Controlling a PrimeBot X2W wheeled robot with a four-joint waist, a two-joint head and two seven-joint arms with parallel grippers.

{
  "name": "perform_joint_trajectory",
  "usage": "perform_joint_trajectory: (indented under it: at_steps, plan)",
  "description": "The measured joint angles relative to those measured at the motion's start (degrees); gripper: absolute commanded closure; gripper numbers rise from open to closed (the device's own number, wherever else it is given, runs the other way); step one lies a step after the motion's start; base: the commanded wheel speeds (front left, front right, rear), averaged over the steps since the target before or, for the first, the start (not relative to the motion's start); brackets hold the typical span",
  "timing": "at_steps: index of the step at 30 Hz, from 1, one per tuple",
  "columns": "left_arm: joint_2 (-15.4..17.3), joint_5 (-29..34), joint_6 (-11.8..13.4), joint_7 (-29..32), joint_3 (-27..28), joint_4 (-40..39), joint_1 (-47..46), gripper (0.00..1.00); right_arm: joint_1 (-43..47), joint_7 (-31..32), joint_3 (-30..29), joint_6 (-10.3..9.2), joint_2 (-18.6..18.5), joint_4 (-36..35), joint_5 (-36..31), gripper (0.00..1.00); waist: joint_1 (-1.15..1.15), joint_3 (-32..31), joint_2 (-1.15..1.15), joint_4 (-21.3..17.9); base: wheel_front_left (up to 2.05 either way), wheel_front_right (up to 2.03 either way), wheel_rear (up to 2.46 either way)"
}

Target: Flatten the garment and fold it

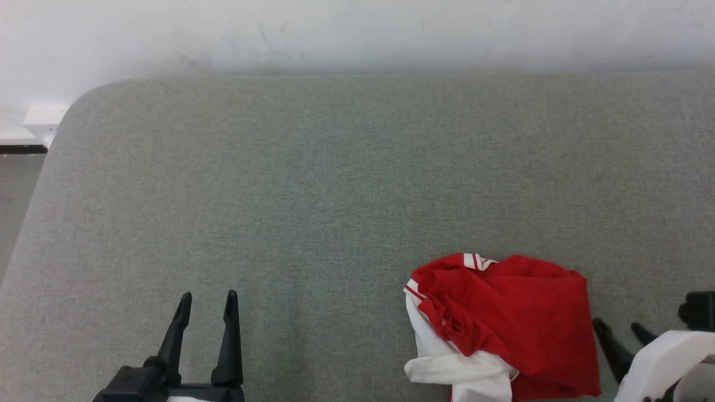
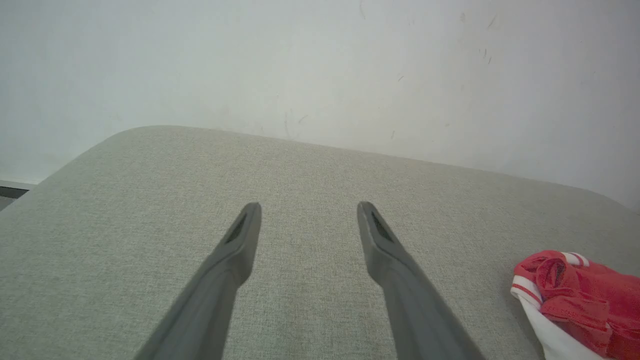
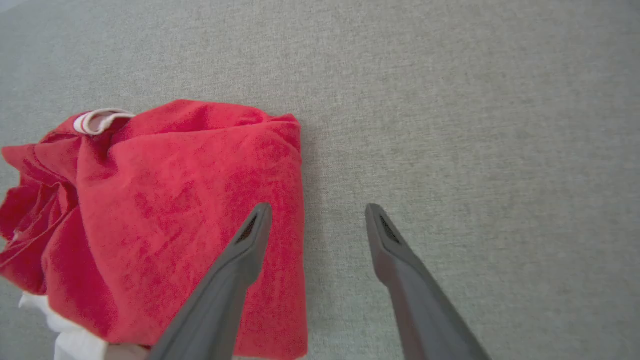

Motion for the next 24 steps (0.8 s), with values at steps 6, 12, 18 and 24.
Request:
perform_joint_trajectory:
  at_steps: [6,12,18,24]
  plan:
    - [0.76,0.42,-0.03,0.62,-0.30,-0.21,-0.04,0.00,-1.60,-3.03,1.55,0.00,0.10,8.95,0.89,0.00,0.00,-0.17,0.00,1.23,0.00,0.00,0.00]
    - [1.53,0.41,-0.03,1.22,-0.25,-1.11,0.03,0.00,-4.16,-4.00,2.50,0.00,0.07,15.28,1.05,0.00,-0.01,0.02,0.00,2.44,0.00,0.00,0.00]
    - [1.86,0.37,-0.02,1.65,-0.40,-1.41,0.00,0.00,-7.40,-4.52,2.46,0.01,-0.26,19.81,1.12,0.82,-0.01,0.73,0.00,2.82,0.00,0.00,0.00]
    - [2.05,0.32,-0.07,1.66,-1.07,-1.46,-0.16,0.00,-8.72,-5.35,3.01,0.08,-0.25,20.81,1.40,1.00,-0.01,0.71,0.00,2.31,0.00,0.00,0.00]
